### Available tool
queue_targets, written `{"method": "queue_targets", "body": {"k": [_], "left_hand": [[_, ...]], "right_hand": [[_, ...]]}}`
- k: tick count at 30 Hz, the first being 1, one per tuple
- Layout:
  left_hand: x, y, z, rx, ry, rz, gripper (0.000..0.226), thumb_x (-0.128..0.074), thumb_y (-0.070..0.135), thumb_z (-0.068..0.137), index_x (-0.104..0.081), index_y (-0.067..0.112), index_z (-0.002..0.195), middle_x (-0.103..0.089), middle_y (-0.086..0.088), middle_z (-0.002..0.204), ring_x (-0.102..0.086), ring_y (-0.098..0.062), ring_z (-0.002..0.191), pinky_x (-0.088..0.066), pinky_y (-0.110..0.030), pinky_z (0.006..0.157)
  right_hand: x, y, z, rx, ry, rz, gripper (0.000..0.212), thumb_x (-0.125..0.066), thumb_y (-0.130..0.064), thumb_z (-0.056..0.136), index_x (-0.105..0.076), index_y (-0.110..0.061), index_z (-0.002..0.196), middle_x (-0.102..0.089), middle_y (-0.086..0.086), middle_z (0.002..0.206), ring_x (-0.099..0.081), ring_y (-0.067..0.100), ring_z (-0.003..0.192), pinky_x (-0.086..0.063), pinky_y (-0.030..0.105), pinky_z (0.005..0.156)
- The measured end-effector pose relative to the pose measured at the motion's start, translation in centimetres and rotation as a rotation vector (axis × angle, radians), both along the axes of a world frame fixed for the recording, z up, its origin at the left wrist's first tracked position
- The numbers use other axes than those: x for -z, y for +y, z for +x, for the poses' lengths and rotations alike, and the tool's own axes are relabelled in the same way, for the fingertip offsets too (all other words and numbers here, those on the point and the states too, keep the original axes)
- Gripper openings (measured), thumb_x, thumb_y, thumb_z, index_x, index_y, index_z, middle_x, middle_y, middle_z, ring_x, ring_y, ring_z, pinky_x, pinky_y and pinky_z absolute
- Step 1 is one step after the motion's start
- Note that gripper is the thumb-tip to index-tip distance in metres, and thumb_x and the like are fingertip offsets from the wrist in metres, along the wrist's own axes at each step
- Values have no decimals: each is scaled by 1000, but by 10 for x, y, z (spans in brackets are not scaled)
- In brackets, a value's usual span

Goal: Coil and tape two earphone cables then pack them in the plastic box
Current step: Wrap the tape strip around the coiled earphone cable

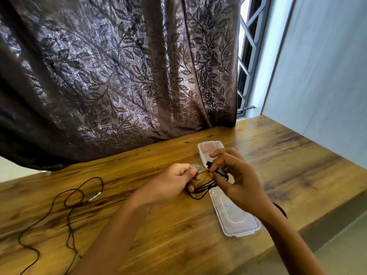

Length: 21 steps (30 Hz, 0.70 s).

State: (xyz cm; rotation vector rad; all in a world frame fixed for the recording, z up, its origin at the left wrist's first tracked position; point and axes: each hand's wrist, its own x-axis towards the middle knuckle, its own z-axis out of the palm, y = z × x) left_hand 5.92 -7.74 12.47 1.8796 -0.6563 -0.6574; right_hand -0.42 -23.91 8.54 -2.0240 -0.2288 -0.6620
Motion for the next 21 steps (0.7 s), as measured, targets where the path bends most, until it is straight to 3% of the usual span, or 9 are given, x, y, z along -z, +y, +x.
{"method": "queue_targets", "body": {"k": [3, 7, 11, 14, 19, 21], "left_hand": [[-2, 1, 0, -4, 98, -61, 30, -38, 22, 97, -59, 17, 76, -52, 4, 64, -48, -1, 58, -42, -16, 63], [1, 0, 4, 5, 189, -150, 32, -39, 21, 97, -60, 15, 74, -53, -1, 70, -48, -3, 56, -39, -25, 66], [1, 0, 7, 2, 238, -187, 36, -40, 20, 97, -62, 16, 69, -56, 4, 65, -48, -3, 54, -39, -24, 61], [0, 2, 8, 3, 260, -195, 34, -41, 21, 96, -62, 15, 69, -58, 4, 65, -50, -3, 54, -42, -22, 59], [0, 1, 4, -69, 134, -199, 28, -46, 18, 94, -63, 13, 72, -57, 2, 65, -52, -3, 55, -48, -28, 65], [2, -1, 2, -114, 26, -180, 26, -50, 19, 93, -67, 18, 74, -59, 0, 67, -53, -5, 59, -47, -36, 73]], "right_hand": [[0, 0, 0, 24, -32, -14, 25, -68, 3, 71, -62, -20, 79, -54, 1, 107, -55, 8, 81, -44, 13, 69], [0, 5, 1, 89, -137, -68, 18, -76, -7, 65, -64, -7, 79, -53, 0, 105, -56, 0, 83, -44, 8, 70], [0, 10, 2, 172, -246, -128, 19, -78, -16, 67, -67, -6, 79, -53, 2, 101, -57, 8, 79, -44, 9, 69], [1, 10, 1, 159, -265, -135, 11, -68, -20, 76, -71, -11, 83, -54, -1, 100, -56, 15, 70, -47, 19, 63], [-3, 11, -1, 108, -224, -68, 13, -64, -17, 79, -70, -6, 82, -59, -4, 92, -59, 5, 87, -46, 12, 73], [-3, 14, -2, 98, -208, -46, 10, -64, -15, 80, -68, -6, 80, -62, -3, 84, -58, 3, 81, -42, 9, 70]]}}
